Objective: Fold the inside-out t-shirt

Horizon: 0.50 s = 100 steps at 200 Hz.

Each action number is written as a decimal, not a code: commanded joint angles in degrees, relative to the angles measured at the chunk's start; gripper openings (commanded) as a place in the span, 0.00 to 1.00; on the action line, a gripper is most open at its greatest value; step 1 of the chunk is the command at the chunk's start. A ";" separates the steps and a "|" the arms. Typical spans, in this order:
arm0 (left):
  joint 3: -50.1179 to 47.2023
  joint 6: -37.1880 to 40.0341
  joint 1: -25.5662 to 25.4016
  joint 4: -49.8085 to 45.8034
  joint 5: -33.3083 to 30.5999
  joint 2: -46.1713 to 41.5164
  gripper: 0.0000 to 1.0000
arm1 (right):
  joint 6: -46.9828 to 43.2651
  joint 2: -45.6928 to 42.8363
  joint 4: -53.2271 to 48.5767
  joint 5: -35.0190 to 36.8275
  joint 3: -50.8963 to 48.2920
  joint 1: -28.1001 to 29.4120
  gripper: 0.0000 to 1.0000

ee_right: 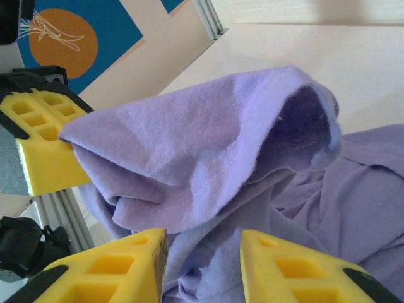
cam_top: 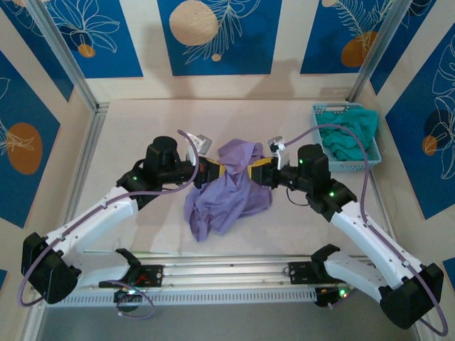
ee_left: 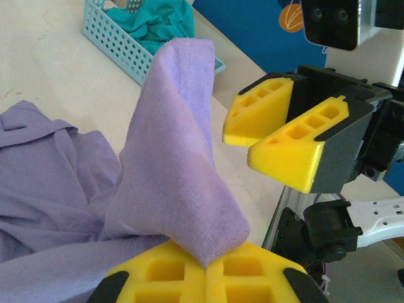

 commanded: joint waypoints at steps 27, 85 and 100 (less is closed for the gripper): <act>-1.01 -0.81 0.60 2.05 2.15 -1.27 0.00 | 2.71 3.80 4.06 -4.39 3.23 0.00 0.33; -1.06 -0.11 1.13 0.21 -0.90 -1.25 0.00 | 3.75 4.95 5.15 -6.91 5.80 -0.01 0.00; -1.23 -0.37 2.01 -0.32 -2.80 -1.11 0.00 | 5.92 4.76 6.90 -10.15 6.71 -0.01 0.00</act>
